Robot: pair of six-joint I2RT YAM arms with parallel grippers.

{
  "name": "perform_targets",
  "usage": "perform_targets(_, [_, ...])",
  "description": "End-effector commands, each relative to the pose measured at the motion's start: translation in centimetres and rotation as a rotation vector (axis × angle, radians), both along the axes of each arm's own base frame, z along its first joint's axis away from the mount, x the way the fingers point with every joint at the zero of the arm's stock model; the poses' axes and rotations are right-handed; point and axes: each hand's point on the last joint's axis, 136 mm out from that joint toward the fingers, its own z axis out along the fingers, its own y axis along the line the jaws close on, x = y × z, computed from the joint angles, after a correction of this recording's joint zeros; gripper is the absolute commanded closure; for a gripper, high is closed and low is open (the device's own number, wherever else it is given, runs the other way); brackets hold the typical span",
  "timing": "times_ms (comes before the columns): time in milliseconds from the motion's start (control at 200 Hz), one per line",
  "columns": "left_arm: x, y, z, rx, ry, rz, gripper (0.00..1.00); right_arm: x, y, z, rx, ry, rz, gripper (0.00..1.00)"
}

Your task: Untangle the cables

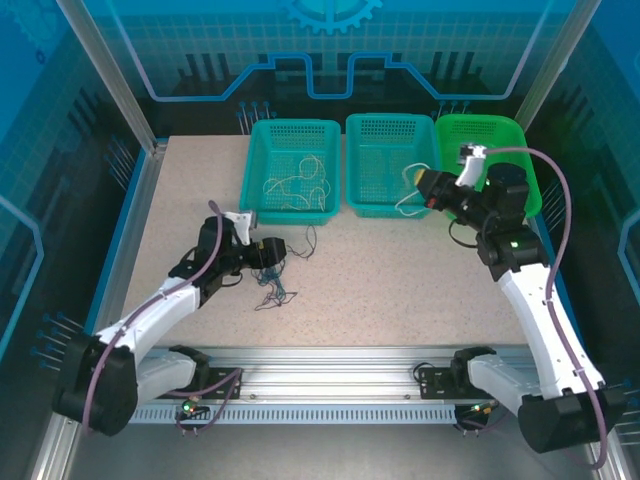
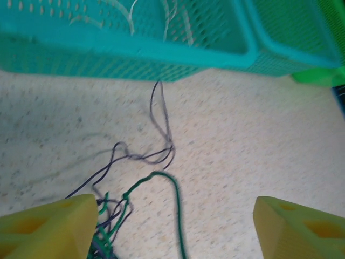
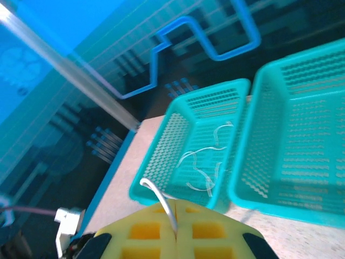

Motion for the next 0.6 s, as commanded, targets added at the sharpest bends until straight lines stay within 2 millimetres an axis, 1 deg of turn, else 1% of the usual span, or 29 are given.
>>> perform_targets(0, [0.3, -1.5, 8.5, -0.050, -0.271, -0.088, 0.18, -0.4, 2.7, 2.6, -0.051, -0.080, 0.096, 1.00])
perform_targets(35, [-0.1, -1.6, 10.1, -0.059, -0.316, -0.097, 0.14, -0.4, 3.7, 3.3, -0.055, -0.100, 0.122, 1.00])
perform_targets(115, [-1.1, -1.5, 12.7, -0.076, -0.380, -0.109, 0.01, 0.0, 5.6, 5.3, -0.069, -0.143, 0.171, 1.00])
perform_targets(225, [-2.5, -0.4, 14.8, -0.080, -0.433, -0.065, 0.01, 0.8, 8.0, 8.3, -0.080, -0.205, 0.231, 1.00])
perform_targets(320, [-4.1, 0.0, 16.3, -0.079, -0.479, -0.077, 0.01, 1.6, 10.3, 10.7, -0.071, -0.256, 0.284, 1.00])
perform_targets(380, [-4.9, 0.1, 16.9, -0.074, -0.483, -0.086, 0.01, 2.3, 11.7, 12.0, -0.065, -0.286, 0.311, 1.00])
perform_targets(450, [-5.3, 0.3, 17.2, -0.060, -0.468, -0.083, 0.01, 3.1, 13.2, 13.6, -0.059, -0.323, 0.334, 1.00])
perform_targets(530, [-5.3, 0.8, 17.0, -0.036, -0.436, -0.060, 0.01, 4.8, 14.5, 14.3, -0.056, -0.339, 0.334, 1.00])
perform_targets(595, [-5.0, 1.6, 16.6, -0.010, -0.405, -0.013, 0.01, 6.9, 15.3, 14.1, -0.047, -0.329, 0.321, 1.00])
